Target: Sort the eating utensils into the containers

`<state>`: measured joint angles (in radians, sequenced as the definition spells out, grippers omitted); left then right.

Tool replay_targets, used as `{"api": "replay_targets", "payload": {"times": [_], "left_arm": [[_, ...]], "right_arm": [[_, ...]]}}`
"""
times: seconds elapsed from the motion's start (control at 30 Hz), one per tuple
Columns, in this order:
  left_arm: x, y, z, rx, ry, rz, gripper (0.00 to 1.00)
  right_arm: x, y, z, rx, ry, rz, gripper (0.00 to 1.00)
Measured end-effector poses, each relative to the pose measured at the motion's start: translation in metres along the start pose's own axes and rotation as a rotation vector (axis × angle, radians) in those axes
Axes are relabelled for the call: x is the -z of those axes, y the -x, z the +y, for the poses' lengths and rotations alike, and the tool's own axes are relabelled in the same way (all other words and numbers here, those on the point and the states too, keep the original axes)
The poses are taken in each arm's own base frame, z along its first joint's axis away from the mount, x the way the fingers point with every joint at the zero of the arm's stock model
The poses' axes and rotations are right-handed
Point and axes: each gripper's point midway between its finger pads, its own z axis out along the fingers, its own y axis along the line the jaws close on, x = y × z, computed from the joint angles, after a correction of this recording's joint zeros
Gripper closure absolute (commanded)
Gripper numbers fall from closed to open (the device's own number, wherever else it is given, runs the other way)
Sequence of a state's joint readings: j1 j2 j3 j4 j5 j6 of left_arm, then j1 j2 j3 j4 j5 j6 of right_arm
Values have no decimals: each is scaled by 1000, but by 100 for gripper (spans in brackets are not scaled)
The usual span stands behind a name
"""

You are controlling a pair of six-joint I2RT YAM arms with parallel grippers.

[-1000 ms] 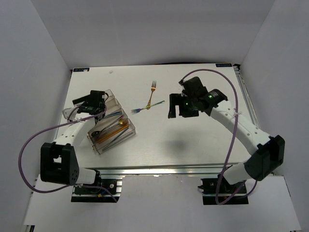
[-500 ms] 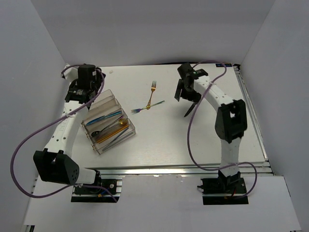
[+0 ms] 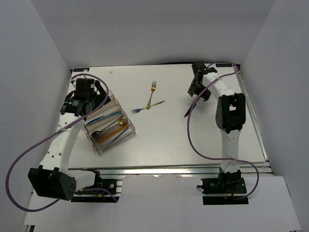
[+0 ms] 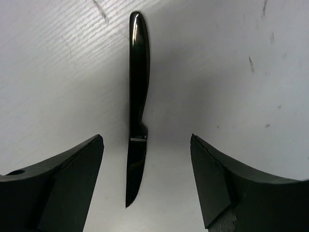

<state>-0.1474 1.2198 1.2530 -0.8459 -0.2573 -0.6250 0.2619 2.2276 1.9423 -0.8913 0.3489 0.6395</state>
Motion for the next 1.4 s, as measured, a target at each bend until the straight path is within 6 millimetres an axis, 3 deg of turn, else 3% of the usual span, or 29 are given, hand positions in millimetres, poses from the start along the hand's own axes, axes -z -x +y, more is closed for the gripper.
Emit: {"api": "replay_targets", "payload": {"times": [0.2, 0.27, 0.3, 0.33, 0.57, 0.67, 0.7, 1.0, 1.4], "left_arm": [[11, -4, -1, -33, -33, 14, 2], [11, -6, -1, -39, -34, 21, 2], [11, -7, -1, -41, -34, 23, 2], [12, -8, -1, -44, -34, 26, 2], [16, -10, 1, -53, -37, 26, 2], [19, -11, 3, -54, -37, 22, 2], [20, -12, 4, -55, -37, 23, 2], [24, -15, 6, -60, -40, 30, 2], [14, -39, -1, -55, -104, 105, 2]], "right_arm": [[-53, 8, 8, -23, 5, 34, 30], [-54, 14, 10, -33, 28, 27, 39], [-56, 13, 9, -32, 30, 32, 54], [-56, 12, 8, -30, 30, 34, 59], [-57, 9, 2, -49, 17, 27, 78], [-57, 9, 0, -56, 10, 16, 98], [-57, 9, 0, -54, 12, 16, 100], [-50, 1, 0, -12, 103, -1, 100], [-19, -51, -6, 146, 266, 76, 100]]}}
